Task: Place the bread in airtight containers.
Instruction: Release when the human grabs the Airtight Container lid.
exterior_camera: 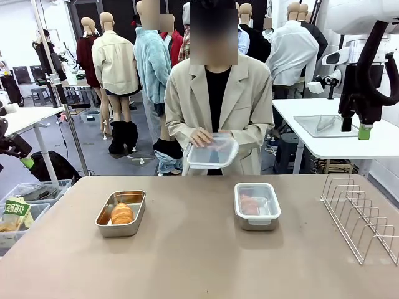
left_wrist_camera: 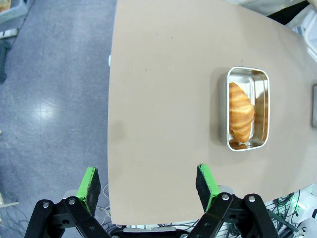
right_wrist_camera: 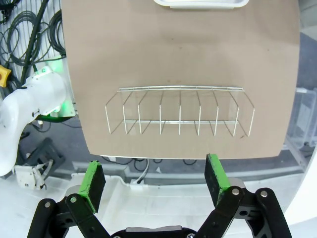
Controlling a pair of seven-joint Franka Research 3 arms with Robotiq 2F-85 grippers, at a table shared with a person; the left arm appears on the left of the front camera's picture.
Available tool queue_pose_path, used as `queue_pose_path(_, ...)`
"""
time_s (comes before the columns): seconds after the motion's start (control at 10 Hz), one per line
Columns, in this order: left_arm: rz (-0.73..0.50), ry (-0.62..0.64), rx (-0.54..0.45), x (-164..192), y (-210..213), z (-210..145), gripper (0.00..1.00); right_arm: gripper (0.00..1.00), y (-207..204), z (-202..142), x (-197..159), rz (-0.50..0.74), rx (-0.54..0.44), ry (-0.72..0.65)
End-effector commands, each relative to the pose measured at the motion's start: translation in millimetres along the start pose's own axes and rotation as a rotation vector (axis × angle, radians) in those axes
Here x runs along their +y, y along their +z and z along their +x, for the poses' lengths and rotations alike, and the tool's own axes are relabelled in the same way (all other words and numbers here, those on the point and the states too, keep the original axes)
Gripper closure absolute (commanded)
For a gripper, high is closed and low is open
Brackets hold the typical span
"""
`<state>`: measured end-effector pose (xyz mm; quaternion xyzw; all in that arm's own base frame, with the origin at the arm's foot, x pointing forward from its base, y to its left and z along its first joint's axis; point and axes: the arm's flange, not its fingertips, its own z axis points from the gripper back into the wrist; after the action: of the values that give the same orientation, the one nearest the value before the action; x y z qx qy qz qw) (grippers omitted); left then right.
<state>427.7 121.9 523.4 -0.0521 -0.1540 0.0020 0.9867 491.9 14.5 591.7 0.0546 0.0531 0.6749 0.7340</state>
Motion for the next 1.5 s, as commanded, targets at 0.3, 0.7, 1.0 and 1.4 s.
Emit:
queue_pose_path(0.3, -0.002, 0.004, -0.007, 1.0, 0.7, -0.7, 0.00, 0.00, 1.4, -1.1, 1.1, 0.008, -0.001, 0.008)
queue_pose_path(0.7, -0.002, 0.004, -0.007, 1.0, 0.7, -0.7, 0.00, 0.00, 1.4, -1.1, 1.1, 0.008, -0.001, 0.008)
queue_pose_path(1.0, -0.002, 0.004, -0.007, 1.0, 0.7, -0.7, 0.00, 0.00, 1.4, -1.1, 1.1, 0.008, -0.001, 0.008)
queue_pose_path(1.4, -0.002, 0.004, -0.007, 1.0, 0.7, -0.7, 0.00, 0.00, 1.4, -1.1, 1.1, 0.008, -0.001, 0.008)
